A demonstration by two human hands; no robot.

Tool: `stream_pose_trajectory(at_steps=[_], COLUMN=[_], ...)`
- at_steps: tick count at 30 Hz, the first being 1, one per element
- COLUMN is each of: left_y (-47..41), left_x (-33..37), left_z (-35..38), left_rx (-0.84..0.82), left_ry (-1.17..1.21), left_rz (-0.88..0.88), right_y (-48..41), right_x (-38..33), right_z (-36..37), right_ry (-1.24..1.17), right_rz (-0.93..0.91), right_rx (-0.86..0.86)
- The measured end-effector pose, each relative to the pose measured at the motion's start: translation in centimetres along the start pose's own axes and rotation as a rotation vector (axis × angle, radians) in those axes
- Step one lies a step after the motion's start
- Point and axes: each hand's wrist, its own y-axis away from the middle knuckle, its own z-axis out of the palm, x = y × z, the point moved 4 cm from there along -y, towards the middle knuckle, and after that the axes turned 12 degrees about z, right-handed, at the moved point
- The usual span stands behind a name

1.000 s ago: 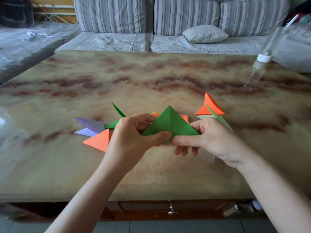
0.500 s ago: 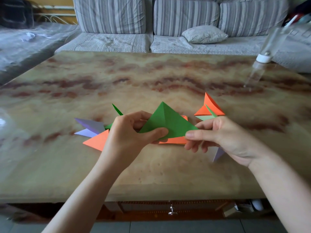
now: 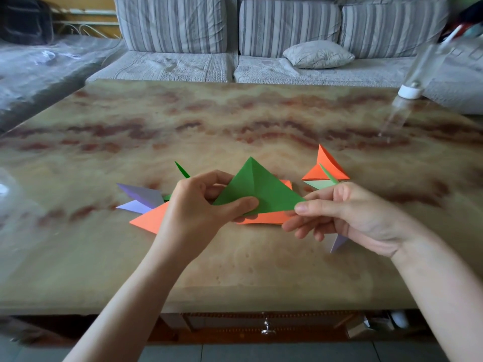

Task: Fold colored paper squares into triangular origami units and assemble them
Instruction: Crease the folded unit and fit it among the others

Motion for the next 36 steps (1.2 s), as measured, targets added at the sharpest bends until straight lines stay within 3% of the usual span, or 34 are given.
stream_pose_trajectory(at_steps=[6, 14, 20, 27, 36], left_y=[0.0, -0.1, -0.1, -0.1, 0.4], left_x=[0.1, 0.3, 0.0, 0.1, 0.0], left_z=[0.1, -0.3, -0.3, -0.3, 1.0], left_rx=[0.015, 0.046, 0.031, 0.006, -0.056], left_ry=[0.033, 0.028, -0.004, 0.032, -0.106], left_rz=[0.002, -0.011, -0.016, -0.023, 0.029], right_y=[0.0, 0.3, 0.6, 0.5, -1.0], right_x=[0.1, -0.2, -0.1, -1.2, -0.7], right_z=[-0.4, -0.2, -0.4, -0.2, 2.2], right_ry=[-0.031, -0.040, 0.032, 0.096, 0.041], right_rz=[-0.009, 0.026, 0.039, -0.184, -0.231], right_rx=[0.113, -0.023, -0.030, 0.217, 0.198])
